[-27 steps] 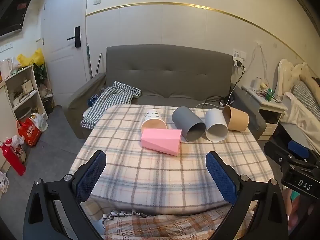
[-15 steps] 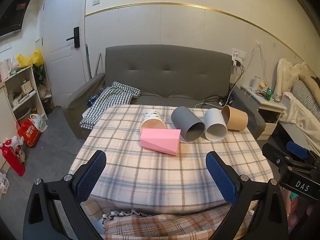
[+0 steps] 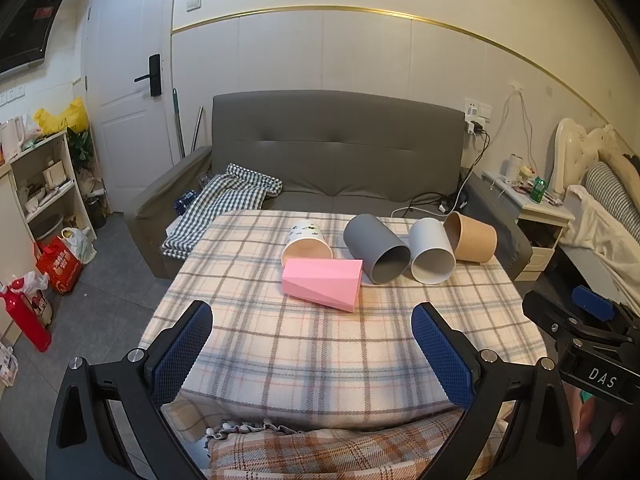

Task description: Flip cup upside down

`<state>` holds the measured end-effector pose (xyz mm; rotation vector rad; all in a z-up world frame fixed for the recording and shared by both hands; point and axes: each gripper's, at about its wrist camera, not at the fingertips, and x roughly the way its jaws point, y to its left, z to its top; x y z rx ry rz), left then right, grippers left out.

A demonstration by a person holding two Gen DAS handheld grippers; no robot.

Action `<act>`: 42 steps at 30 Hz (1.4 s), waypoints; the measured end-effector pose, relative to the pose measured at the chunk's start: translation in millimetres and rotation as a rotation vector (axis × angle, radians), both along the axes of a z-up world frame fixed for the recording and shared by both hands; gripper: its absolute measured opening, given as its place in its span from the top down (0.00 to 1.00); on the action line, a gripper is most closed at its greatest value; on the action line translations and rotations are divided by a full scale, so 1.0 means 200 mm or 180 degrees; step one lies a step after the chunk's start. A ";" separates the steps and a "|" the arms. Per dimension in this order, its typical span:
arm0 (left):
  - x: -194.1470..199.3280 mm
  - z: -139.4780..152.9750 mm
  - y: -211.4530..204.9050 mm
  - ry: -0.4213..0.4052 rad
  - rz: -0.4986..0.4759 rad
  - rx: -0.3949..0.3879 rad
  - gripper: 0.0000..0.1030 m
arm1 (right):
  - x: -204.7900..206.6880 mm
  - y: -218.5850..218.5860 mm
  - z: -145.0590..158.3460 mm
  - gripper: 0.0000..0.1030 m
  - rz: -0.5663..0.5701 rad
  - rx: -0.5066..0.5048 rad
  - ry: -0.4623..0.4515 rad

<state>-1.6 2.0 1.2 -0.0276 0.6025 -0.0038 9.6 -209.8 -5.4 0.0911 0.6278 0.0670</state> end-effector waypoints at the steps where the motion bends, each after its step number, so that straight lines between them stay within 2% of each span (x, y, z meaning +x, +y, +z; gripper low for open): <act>1: 0.00 0.00 0.00 0.0000 0.0003 0.0004 0.00 | 0.00 0.00 0.00 0.00 0.0002 0.0001 -0.0003; 42: 0.00 0.04 0.00 -0.0013 0.0019 0.0013 0.00 | 0.01 0.01 0.00 0.00 0.0025 -0.0009 0.0020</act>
